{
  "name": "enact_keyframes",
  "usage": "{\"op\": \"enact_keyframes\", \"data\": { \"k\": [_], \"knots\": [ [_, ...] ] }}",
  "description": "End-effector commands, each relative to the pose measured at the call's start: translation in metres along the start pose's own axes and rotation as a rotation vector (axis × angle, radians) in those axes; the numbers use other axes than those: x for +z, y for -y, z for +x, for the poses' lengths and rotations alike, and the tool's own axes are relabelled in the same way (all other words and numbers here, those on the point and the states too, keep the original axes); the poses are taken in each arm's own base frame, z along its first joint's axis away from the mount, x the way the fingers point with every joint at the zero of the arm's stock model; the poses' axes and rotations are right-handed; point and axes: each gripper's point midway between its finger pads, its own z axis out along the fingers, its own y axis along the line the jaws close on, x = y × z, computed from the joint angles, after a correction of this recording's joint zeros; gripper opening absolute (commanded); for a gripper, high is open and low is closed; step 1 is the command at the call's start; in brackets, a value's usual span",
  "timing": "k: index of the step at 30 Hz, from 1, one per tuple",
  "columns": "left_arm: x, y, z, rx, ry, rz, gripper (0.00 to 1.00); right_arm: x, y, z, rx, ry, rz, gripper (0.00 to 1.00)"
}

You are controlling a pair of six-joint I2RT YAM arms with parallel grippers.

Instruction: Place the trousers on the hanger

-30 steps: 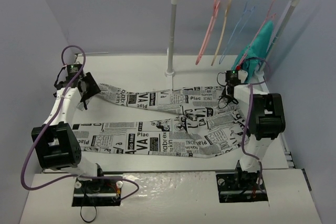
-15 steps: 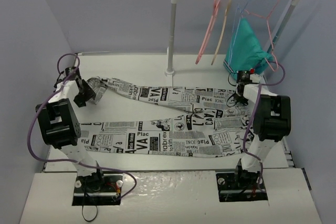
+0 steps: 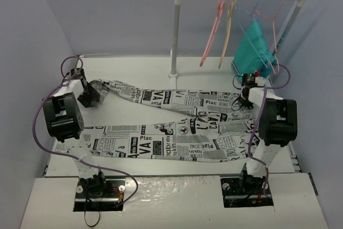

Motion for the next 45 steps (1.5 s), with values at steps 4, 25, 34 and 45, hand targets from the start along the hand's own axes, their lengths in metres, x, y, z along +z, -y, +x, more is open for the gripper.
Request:
{"op": "enact_keyframes", "data": {
  "k": [4,25,34,45],
  "knots": [
    [-0.012,0.005,-0.009,0.058,0.029,-0.04,0.0,-0.024,0.001,-0.036,0.044,0.102,-0.012,0.0],
    [-0.102,-0.109,-0.081,0.387,0.109,-0.632,0.0,-0.029,0.052,-0.125,0.163,0.222,0.155,0.02],
    [-0.102,-0.078,-0.11,0.31,0.296,-0.46,0.0,-0.012,0.047,-0.127,0.127,0.19,0.143,0.0],
    [-0.108,-0.037,-0.101,0.217,0.328,-0.231,0.5,-0.04,0.029,-0.129,0.107,0.188,0.031,0.72]
  ]
}}
